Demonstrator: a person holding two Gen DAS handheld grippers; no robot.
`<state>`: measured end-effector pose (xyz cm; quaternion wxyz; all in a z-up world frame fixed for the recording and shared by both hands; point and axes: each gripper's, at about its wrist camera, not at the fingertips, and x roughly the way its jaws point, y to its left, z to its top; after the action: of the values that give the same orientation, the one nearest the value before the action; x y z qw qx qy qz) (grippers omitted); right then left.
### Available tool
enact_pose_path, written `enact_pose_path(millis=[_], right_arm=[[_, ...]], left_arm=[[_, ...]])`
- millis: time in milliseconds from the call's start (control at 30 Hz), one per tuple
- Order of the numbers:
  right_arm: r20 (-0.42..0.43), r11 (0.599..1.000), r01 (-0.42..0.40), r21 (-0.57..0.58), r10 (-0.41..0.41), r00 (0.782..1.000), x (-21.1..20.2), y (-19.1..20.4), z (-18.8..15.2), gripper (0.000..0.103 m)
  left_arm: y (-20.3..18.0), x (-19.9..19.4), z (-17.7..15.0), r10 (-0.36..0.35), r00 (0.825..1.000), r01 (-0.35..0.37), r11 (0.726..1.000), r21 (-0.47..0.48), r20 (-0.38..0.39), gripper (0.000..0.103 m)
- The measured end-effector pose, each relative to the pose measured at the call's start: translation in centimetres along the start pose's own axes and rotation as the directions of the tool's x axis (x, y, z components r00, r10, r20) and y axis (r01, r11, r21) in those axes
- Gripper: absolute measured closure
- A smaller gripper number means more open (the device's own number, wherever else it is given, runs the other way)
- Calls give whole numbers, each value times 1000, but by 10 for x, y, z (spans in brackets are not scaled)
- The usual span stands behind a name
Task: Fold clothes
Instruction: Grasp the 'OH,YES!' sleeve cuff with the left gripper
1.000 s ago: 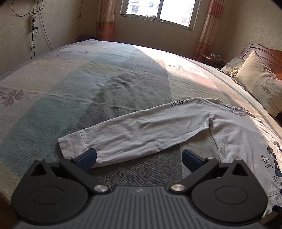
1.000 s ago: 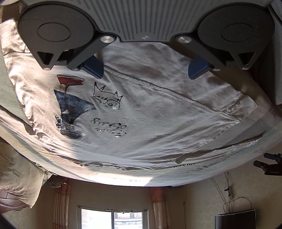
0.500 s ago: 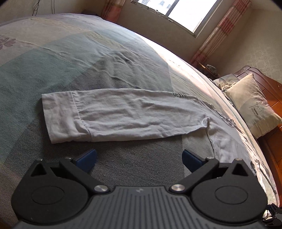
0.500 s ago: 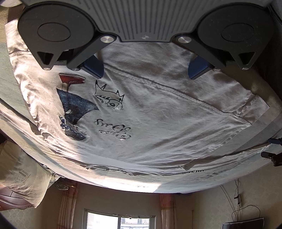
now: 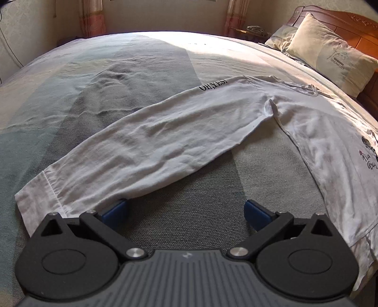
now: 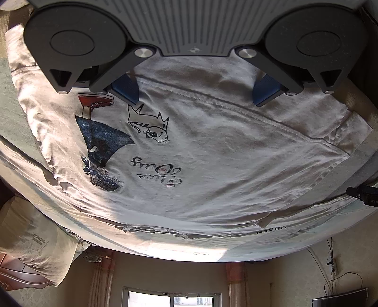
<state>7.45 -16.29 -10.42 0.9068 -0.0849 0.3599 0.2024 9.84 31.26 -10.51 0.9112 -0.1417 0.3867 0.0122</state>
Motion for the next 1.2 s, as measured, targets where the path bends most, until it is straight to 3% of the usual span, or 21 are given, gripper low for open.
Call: enact_pose_path(millis=[133,167,200,267,400,500,633,700,767,833,1000,1167,1200], right_arm=[[-11,1000,0,3,0,1000,0,0,2,0],[-13,1000,-1,3,1,1000,0,-1,2,0],[-15,1000,-2,3,2,1000,1,-1,3,0],[-15,1000,0,3,0,1000,1,0,3,0],[-12,1000,1,13,-1,1000,2,-1,3,0],[-13,1000,1,21,0,1000,2,-2,4,0],[-13,1000,-1,21,1,1000,2,-2,4,0],[-13,1000,-1,22,1,1000,2,-2,4,0],[-16,1000,-2,22,3,1000,2,-2,4,0],[-21,1000,-3,23,3,1000,1,-1,5,0],[-34,1000,-5,28,6,999,0,0,8,0],[-23,996,-78,53,79,997,-5,5,16,0],[-15,994,-91,53,92,996,-7,8,18,0]], left_arm=[[-11,8,5,23,999,-21,998,64,-29,1],[3,2,7,-30,999,28,998,-59,-19,1],[17,-4,8,-81,997,79,980,-183,-3,1],[41,-13,2,-148,988,156,909,-387,51,1],[79,-18,-17,-178,971,239,696,-677,160,1],[91,-16,-23,-142,963,268,591,-761,229,1],[94,-13,-20,-33,959,256,523,-813,281,1],[91,-17,-19,67,953,211,551,-807,295,1],[86,-25,-21,220,927,117,600,-791,304,1],[91,-22,-24,196,928,139,604,-785,316,1],[80,-9,-13,134,936,155,673,-723,325,1],[68,4,-1,71,942,174,735,-656,329,1],[63,5,4,93,942,141,764,-630,324,1]])
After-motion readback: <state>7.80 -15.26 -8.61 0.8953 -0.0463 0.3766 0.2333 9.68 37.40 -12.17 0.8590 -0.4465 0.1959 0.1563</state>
